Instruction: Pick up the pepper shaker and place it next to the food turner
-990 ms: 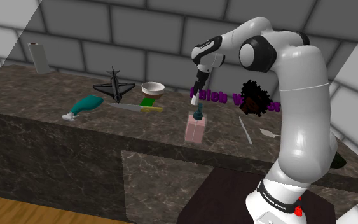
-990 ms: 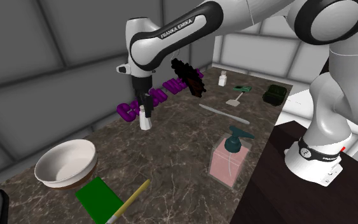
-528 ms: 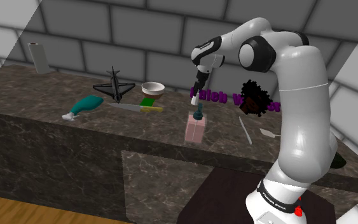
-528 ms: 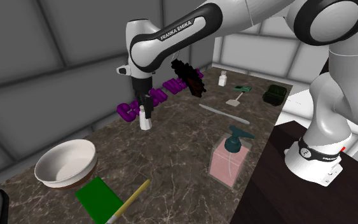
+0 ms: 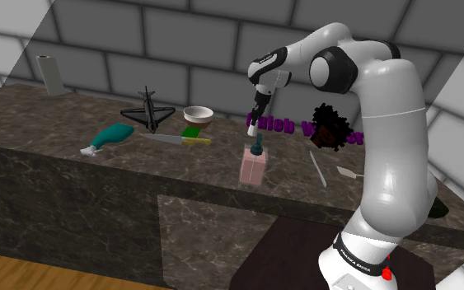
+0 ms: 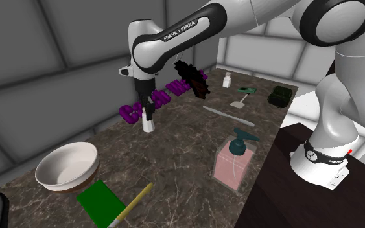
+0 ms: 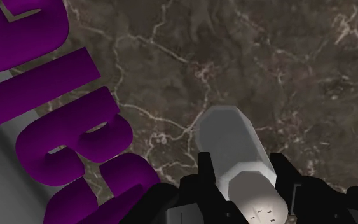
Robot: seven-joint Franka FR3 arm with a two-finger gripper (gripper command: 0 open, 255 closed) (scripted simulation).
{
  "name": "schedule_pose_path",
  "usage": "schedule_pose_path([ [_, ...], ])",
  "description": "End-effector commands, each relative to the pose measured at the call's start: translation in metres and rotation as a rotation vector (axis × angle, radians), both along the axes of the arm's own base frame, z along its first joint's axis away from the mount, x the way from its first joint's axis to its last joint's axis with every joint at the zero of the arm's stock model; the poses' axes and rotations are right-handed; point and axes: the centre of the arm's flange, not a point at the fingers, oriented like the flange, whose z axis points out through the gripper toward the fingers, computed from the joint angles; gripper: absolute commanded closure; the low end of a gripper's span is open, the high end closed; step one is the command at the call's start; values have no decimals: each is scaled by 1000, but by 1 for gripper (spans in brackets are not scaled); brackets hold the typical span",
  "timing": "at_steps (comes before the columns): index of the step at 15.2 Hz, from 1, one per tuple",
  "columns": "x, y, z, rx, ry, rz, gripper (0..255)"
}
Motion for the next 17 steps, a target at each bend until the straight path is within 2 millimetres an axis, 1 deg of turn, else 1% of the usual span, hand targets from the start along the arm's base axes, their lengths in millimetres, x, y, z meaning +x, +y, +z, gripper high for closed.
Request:
schedule_pose_path([
  [1,0,0,0,0,0,0,255],
  [2,0,0,0,0,0,0,255],
  [17,0,0,79,0,0,0,255],
])
